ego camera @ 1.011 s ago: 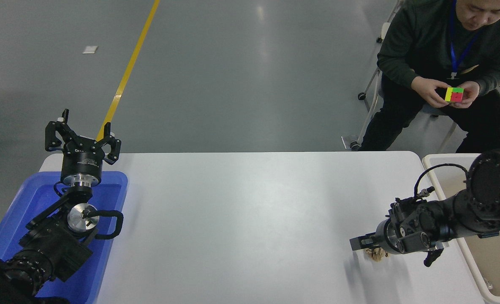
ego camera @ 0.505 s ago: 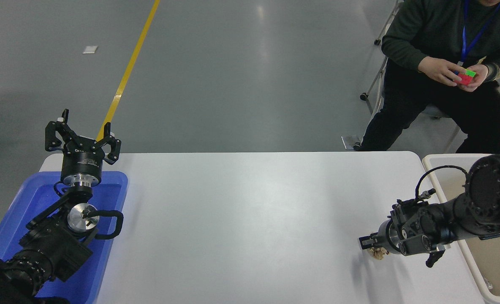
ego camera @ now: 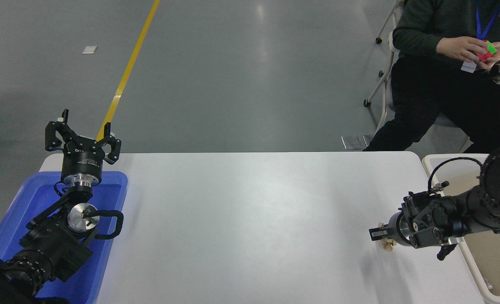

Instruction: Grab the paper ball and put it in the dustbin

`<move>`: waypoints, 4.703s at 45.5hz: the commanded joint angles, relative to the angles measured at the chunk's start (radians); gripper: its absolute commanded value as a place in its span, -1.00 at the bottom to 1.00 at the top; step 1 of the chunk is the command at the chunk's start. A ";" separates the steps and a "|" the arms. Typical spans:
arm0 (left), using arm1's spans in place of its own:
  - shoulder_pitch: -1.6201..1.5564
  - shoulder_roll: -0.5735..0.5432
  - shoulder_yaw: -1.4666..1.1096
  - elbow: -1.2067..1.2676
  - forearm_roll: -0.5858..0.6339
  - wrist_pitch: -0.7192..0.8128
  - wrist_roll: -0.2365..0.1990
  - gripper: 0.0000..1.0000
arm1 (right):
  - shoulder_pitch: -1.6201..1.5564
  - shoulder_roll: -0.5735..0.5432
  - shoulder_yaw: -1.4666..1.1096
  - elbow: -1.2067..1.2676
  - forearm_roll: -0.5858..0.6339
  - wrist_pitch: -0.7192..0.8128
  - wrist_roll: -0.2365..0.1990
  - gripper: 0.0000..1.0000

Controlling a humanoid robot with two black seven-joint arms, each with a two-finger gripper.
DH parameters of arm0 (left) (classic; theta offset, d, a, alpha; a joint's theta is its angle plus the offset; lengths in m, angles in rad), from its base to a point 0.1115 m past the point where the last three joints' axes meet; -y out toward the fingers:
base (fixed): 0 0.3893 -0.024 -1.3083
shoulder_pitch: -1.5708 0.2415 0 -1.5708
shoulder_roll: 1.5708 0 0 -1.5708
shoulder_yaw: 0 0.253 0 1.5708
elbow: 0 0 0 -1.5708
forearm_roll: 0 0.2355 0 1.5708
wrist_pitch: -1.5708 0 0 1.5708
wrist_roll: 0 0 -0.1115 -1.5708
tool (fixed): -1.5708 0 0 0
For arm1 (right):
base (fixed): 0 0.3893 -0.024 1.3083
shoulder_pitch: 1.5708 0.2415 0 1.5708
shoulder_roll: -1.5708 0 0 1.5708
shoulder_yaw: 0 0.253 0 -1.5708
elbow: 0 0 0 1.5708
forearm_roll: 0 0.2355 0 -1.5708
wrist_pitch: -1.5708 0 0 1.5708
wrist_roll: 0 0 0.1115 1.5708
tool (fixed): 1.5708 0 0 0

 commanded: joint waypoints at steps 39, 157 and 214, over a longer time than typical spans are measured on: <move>0.000 0.000 0.000 0.000 0.000 -0.001 0.000 0.98 | 1.111 -0.284 -0.181 0.370 -0.142 0.616 -0.003 -1.00; 0.000 0.000 0.001 0.000 -0.001 0.000 0.000 0.98 | -0.840 -0.083 1.680 -1.175 0.476 -0.134 -0.046 1.00; 0.000 0.000 0.001 0.000 -0.001 0.000 0.000 0.98 | -0.740 -0.165 2.085 -0.566 0.481 0.235 0.020 1.00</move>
